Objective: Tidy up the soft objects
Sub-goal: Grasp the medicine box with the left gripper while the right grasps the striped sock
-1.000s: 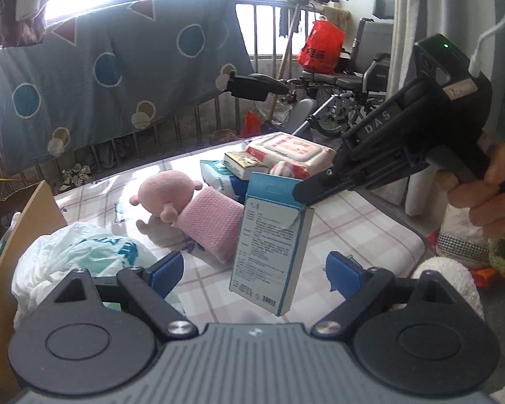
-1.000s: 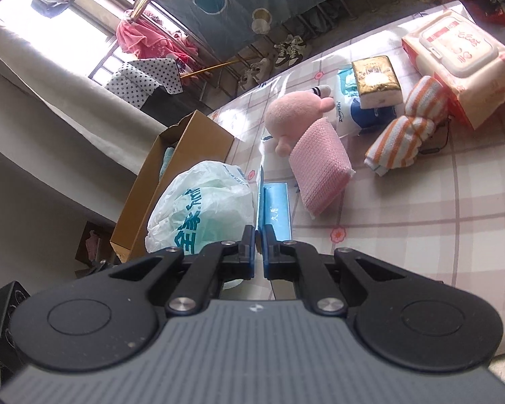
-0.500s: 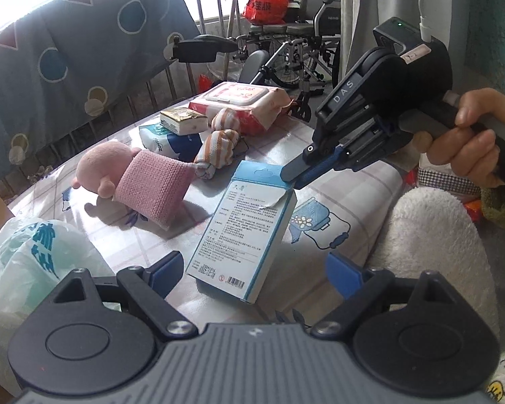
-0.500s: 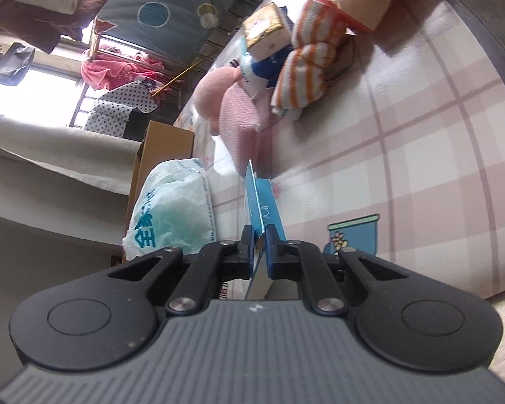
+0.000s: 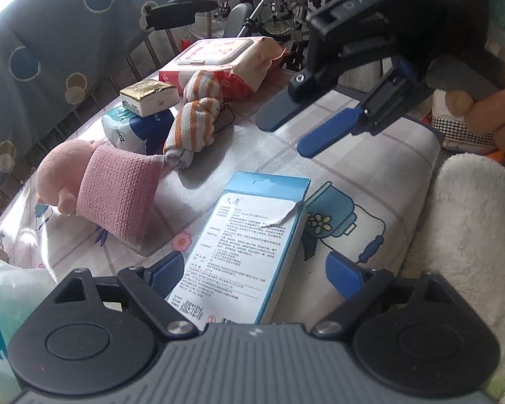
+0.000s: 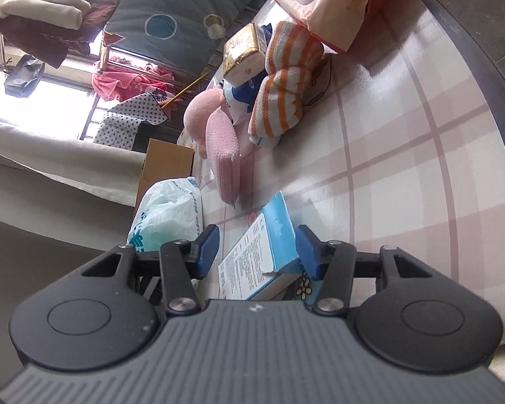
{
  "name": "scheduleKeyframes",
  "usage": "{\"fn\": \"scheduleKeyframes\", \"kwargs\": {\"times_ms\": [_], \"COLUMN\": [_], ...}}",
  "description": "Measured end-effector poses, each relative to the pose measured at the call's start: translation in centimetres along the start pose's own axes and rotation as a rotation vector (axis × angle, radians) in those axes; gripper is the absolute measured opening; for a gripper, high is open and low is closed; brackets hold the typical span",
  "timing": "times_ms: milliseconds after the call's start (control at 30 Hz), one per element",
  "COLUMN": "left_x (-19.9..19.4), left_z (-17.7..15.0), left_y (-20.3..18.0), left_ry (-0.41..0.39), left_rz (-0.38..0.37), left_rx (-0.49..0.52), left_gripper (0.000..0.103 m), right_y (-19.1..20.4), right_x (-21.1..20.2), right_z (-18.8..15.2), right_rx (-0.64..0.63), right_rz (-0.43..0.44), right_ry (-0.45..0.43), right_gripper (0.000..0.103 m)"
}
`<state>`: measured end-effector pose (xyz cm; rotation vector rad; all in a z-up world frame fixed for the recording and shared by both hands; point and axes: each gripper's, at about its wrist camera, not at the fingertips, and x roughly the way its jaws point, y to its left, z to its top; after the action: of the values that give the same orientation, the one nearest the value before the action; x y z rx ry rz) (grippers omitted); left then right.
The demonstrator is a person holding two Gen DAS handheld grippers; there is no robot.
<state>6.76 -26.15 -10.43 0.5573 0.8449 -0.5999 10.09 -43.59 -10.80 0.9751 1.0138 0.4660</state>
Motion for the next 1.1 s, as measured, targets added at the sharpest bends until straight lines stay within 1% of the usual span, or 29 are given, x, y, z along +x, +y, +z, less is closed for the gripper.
{"fn": "scheduleKeyframes", "kwargs": {"times_ms": [167,233,333,400,467,600,667,767,833,867,933,1033,1100], "left_x": [1.6,2.3,3.0,3.4,3.6,3.3,2.8,2.5,2.5,2.4,2.3,2.2,2.1], "left_z": [0.7,1.1,1.2,1.1,0.9,0.4,0.0,-0.3,-0.3,-0.3,-0.3,-0.4,-0.4], "left_y": [1.0,1.7,3.0,3.9,4.7,5.0,5.0,5.5,5.8,5.8,5.8,6.2,6.3], "left_ry": [0.019,0.030,0.045,0.058,0.059,0.057,0.060,0.063,0.066,0.067,0.074,0.084,0.092], "left_rz": [-0.003,-0.014,-0.056,-0.096,-0.121,-0.098,-0.089,-0.081,-0.077,-0.078,-0.083,-0.102,-0.110], "left_rx": [-0.022,-0.043,-0.103,-0.159,-0.209,-0.236,-0.255,-0.303,-0.332,-0.337,-0.346,-0.356,-0.351], "left_gripper": [0.092,0.092,0.092,0.089,0.088,0.088,0.088,0.088,0.088,0.088,0.088,0.088,0.088], "right_y": [0.6,1.0,1.3,1.4,1.4,1.6,1.6,1.4,1.1,1.0,0.8,0.8,0.5], "right_x": [0.4,1.0,2.3,3.4,4.8,7.5,8.6,9.9,10.5,10.6,10.6,10.2,9.2], "right_z": [2.2,3.3,5.4,6.9,8.2,10.0,10.4,10.7,10.8,10.8,10.5,10.0,9.5], "right_rx": [-0.041,-0.049,-0.044,-0.035,-0.028,-0.031,-0.026,-0.024,-0.014,-0.009,0.000,-0.012,-0.006], "right_rz": [-0.001,-0.015,-0.041,-0.065,-0.102,-0.177,-0.190,-0.230,-0.237,-0.238,-0.231,-0.228,-0.207], "right_ry": [-0.042,-0.061,-0.097,-0.117,-0.125,-0.130,-0.127,-0.129,-0.143,-0.148,-0.159,-0.162,-0.154], "right_gripper": [0.056,0.060,0.064,0.064,0.064,0.064,0.064,0.057,0.044,0.044,0.039,0.038,0.038]}}
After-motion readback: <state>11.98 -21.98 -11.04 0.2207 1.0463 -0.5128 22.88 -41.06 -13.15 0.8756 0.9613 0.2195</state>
